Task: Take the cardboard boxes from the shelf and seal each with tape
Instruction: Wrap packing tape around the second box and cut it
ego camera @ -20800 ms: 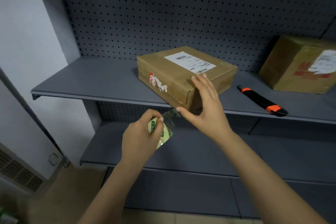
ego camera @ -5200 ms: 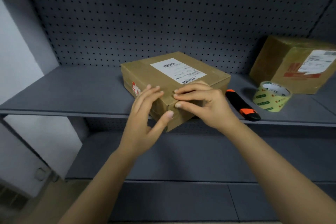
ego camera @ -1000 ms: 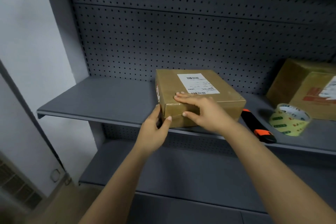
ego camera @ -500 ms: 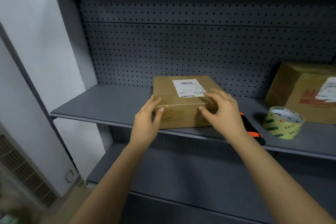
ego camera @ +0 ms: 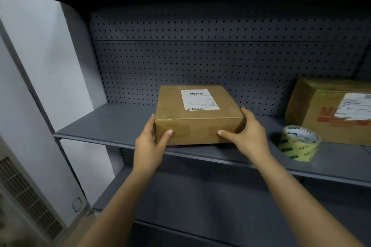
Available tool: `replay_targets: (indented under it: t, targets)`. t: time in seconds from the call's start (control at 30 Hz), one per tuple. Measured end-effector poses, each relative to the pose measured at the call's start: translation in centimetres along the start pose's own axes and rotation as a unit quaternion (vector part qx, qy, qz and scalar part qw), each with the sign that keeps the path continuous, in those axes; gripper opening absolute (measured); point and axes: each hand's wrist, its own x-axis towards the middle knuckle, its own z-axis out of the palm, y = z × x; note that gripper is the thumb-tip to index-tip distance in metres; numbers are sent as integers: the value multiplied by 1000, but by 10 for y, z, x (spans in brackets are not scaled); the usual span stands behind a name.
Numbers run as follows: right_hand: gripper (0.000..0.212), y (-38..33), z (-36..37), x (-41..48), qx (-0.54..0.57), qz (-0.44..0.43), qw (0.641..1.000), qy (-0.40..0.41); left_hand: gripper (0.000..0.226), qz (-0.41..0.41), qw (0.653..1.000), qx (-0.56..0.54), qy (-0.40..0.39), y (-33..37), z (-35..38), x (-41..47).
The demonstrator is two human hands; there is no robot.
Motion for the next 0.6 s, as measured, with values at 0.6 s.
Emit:
replay_targets:
  t: [0.6]
  targets:
    - [94, -23, -81, -115, 61, -59, 962, 261, 62, 141, 953, -220, -154, 59, 25, -24]
